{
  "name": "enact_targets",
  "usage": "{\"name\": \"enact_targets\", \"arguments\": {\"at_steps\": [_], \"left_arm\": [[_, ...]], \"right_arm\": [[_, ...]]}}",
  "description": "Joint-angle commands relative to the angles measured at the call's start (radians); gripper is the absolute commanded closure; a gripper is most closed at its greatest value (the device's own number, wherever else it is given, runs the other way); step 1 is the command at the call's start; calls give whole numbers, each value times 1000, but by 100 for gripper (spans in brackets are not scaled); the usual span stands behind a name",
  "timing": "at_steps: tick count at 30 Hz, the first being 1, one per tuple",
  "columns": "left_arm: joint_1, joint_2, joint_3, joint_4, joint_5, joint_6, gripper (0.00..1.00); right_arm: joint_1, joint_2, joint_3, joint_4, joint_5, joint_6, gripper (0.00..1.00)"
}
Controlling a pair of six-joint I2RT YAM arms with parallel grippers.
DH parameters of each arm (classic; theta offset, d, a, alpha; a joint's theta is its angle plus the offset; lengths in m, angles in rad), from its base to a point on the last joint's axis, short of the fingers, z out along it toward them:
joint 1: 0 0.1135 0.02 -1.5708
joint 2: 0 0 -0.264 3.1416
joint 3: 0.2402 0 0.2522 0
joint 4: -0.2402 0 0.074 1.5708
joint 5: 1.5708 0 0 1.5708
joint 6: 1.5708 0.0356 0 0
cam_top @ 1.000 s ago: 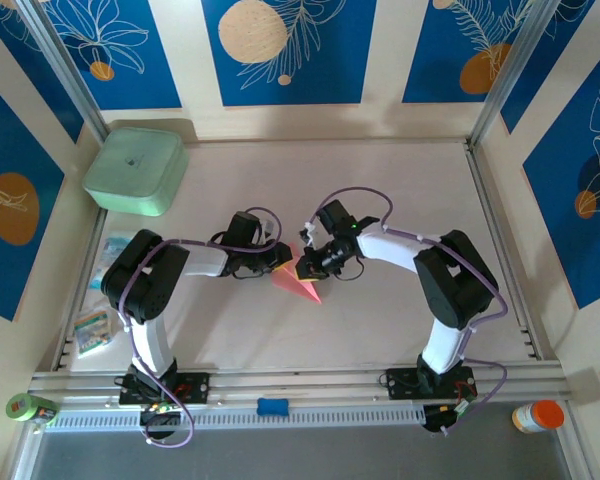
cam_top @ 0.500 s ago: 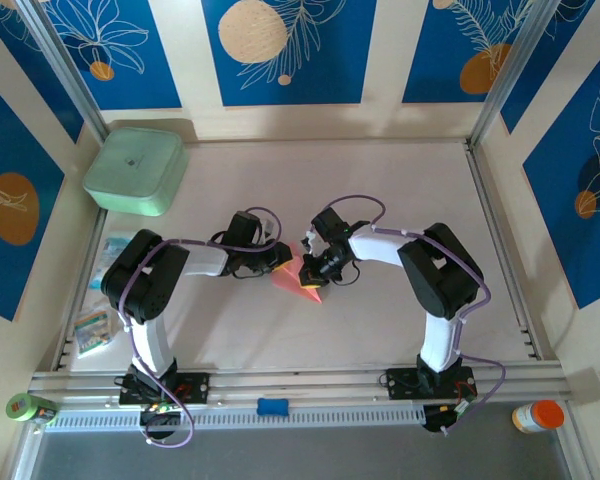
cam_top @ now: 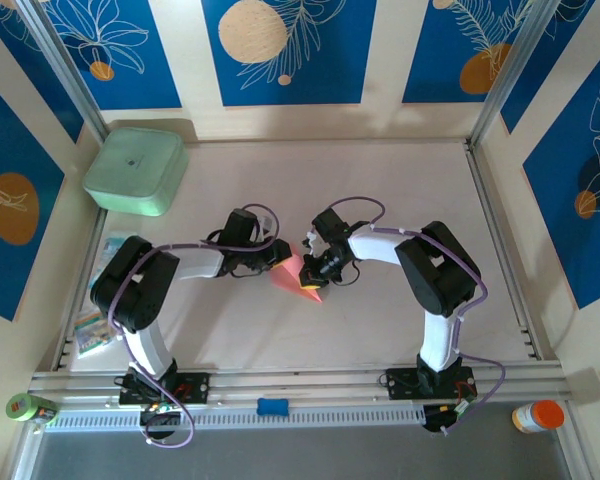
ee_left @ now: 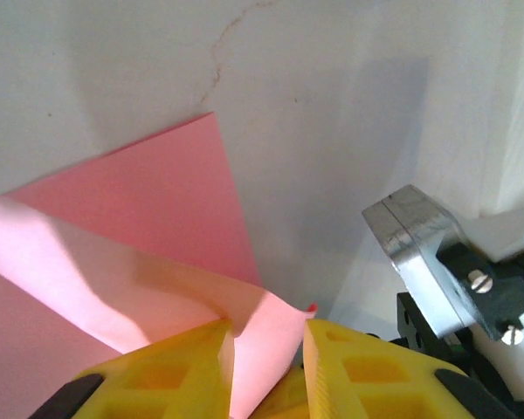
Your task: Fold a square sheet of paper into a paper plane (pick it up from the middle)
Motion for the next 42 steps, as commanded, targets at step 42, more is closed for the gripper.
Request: {"name": "enact_targets", "arguments": {"at_steps": [42], "left_arm": [[-44, 85, 2, -145, -126, -29, 82]], "right_arm": [[-37, -144, -263, 7, -97, -47, 96]]}}
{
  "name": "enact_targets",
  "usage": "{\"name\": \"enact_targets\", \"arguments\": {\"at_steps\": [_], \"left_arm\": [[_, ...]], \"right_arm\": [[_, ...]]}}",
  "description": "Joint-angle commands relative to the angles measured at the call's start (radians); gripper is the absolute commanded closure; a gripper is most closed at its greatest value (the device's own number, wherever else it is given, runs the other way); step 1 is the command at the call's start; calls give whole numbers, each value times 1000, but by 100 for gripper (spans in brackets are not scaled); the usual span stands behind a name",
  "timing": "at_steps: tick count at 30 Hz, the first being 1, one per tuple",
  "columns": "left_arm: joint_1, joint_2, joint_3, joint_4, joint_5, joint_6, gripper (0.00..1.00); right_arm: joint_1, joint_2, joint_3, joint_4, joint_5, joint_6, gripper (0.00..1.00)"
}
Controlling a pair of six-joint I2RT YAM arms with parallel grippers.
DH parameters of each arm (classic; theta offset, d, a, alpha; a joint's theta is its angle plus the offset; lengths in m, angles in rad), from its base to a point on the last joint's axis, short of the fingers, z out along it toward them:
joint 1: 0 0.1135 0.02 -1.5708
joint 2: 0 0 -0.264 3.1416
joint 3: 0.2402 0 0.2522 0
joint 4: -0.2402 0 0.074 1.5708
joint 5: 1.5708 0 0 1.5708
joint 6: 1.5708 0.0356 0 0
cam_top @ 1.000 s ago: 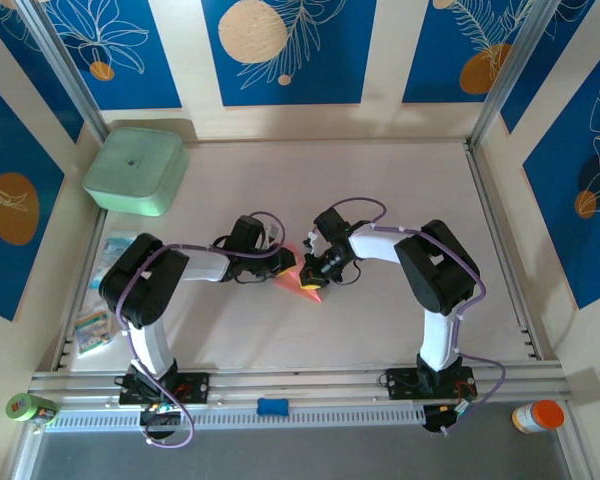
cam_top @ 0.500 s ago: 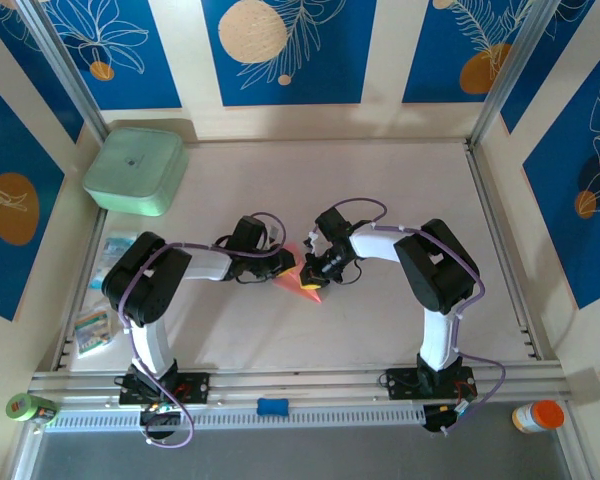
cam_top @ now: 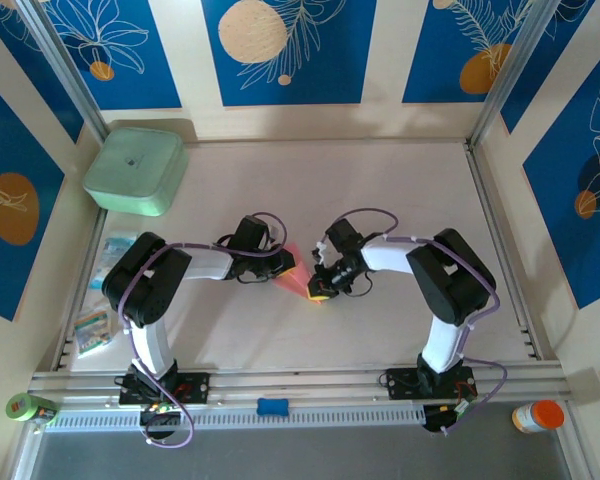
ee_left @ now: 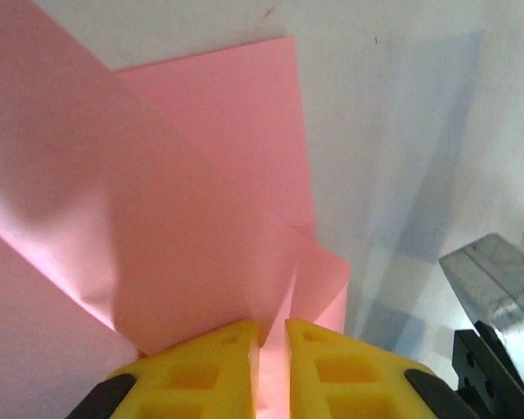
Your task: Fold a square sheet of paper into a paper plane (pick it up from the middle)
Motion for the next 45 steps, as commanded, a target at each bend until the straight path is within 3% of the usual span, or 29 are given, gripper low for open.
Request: {"name": "enact_targets", "arguments": {"at_steps": [1, 5, 13, 31, 38, 45], "left_arm": [[0, 18, -15, -108, -71, -4, 82], [-1, 17, -17, -107, -69, -4, 82], [0, 10, -16, -105, -65, -4, 82], [-1, -19, 3, -95, -46, -14, 81], [-10, -105, -11, 17, 27, 39, 75], [-48, -67, -37, 81, 52, 46, 77]], "right_arm": [[-7, -37, -77, -66, -2, -8, 96], [-10, -61, -114, -82, 4, -3, 96], [-1, -197, -11, -76, 9, 21, 95], [24, 42, 89, -65, 132, 38, 98], [24, 77, 87, -103, 163, 36, 98], [22, 107, 108, -135, 169, 37, 99]]}}
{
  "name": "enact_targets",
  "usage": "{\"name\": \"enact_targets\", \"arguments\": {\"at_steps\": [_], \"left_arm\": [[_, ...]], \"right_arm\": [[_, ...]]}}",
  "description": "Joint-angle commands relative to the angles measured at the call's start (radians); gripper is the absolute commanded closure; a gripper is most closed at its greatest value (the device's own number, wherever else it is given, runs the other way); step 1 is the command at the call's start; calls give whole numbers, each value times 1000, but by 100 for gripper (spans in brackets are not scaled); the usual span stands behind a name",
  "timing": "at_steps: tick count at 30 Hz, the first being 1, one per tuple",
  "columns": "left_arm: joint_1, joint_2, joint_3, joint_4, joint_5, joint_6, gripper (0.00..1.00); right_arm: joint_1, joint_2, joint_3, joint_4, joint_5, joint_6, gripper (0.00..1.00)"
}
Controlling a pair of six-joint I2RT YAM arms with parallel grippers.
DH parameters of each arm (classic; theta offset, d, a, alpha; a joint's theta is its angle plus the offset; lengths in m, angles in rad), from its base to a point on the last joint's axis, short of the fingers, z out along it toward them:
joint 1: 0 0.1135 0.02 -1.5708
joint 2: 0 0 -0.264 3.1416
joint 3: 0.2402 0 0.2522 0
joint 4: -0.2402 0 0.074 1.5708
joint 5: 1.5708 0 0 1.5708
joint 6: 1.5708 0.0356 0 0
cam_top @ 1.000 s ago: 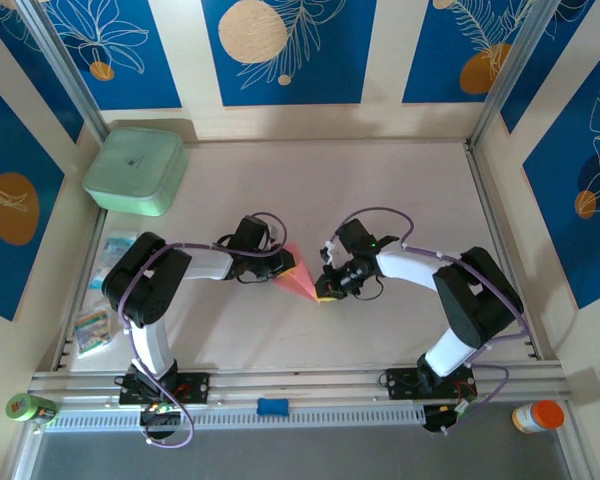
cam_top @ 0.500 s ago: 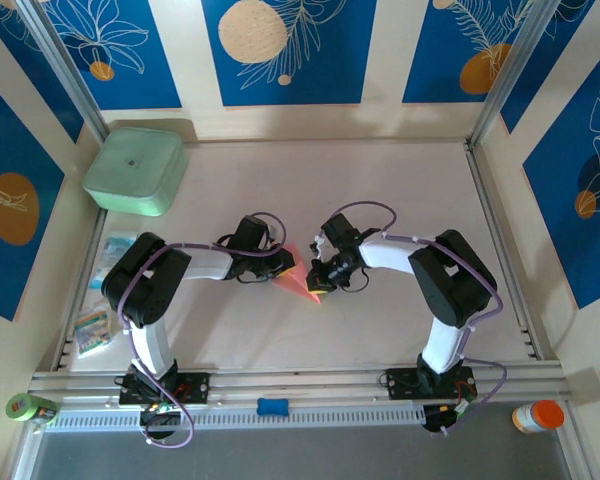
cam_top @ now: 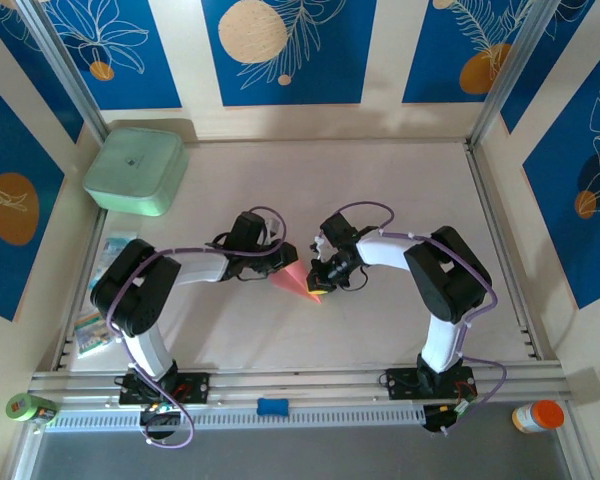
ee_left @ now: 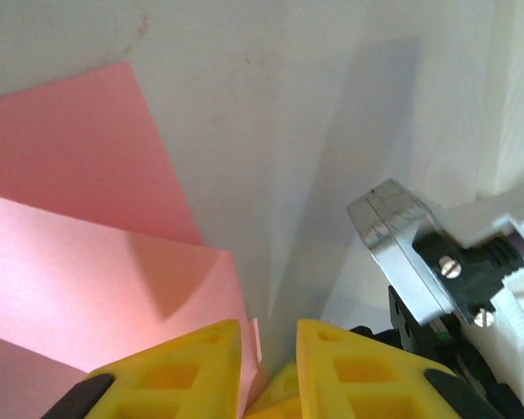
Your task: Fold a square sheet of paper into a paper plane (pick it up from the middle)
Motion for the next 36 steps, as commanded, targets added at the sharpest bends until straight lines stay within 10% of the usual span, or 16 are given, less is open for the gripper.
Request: {"name": "enact_targets", "arguments": {"at_steps": [1, 14, 36], "left_arm": [[-28, 24, -15, 25, 27, 37, 78], [-30, 102, -18, -20, -33, 60, 79], [228, 137, 124, -371, -172, 254, 79]], "right_arm": [[4, 61, -3, -62, 67, 9, 99], [1, 93, 3, -96, 81, 7, 100], [-8, 112, -54, -121, 92, 31, 100]]}}
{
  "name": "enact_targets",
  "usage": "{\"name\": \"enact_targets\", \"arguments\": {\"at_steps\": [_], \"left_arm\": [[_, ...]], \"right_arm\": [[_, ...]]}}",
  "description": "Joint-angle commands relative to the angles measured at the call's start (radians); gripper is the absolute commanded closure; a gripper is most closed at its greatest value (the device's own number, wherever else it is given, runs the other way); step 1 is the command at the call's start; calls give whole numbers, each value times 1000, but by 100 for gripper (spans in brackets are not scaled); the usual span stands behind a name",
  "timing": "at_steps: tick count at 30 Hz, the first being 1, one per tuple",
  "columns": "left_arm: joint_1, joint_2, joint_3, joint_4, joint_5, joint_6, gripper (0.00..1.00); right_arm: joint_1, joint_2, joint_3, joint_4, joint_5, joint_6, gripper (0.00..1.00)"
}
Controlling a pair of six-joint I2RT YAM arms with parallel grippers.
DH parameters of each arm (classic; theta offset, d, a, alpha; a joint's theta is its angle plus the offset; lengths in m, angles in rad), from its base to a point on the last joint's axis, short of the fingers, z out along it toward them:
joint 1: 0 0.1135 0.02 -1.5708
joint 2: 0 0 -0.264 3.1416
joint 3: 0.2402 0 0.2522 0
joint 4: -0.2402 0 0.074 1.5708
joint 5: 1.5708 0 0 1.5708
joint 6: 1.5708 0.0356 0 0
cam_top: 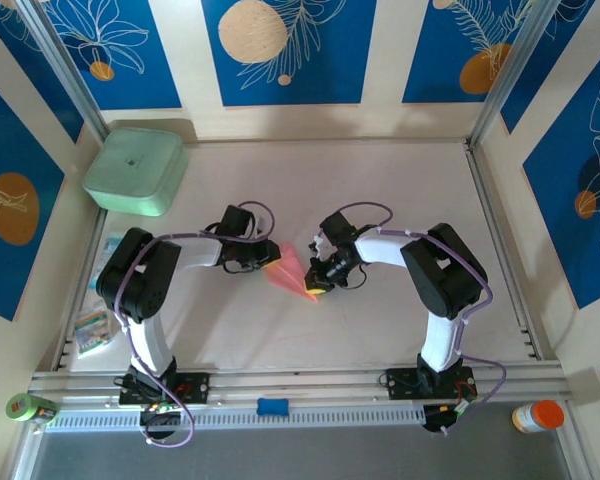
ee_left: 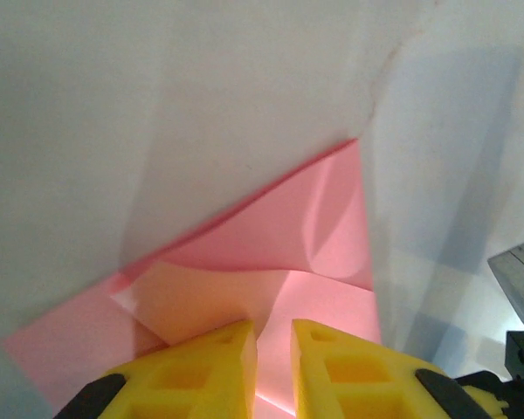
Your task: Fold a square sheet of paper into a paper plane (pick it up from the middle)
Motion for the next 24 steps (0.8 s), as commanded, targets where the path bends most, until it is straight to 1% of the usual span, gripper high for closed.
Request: {"name": "enact_targets", "arguments": {"at_steps": [1, 6, 9, 12, 15, 18, 21, 24], "left_arm": [[79, 48, 29, -140, -167, 80, 79], [137, 51, 93, -200, -186, 128, 79], [145, 21, 132, -231, -178, 159, 79], [136, -53, 125, -215, -135, 136, 79], [98, -138, 90, -180, -102, 85, 78], [35, -183, 50, -148, -100, 34, 78], [-27, -172, 31, -116, -102, -16, 78], [-78, -121, 44, -98, -103, -41, 78]], "right_arm": [[2, 78, -66, -127, 140, 16, 100], [2, 69, -66, -123, 138, 18, 100], [3, 67, -61, -120, 133, 17, 100], [5, 66, -48, -119, 130, 17, 100], [9, 73, -36, -116, 122, 19, 100], [10, 78, -30, -115, 118, 18, 100], [9, 78, -31, -113, 115, 18, 100], [8, 73, -33, -107, 107, 18, 100]]}}
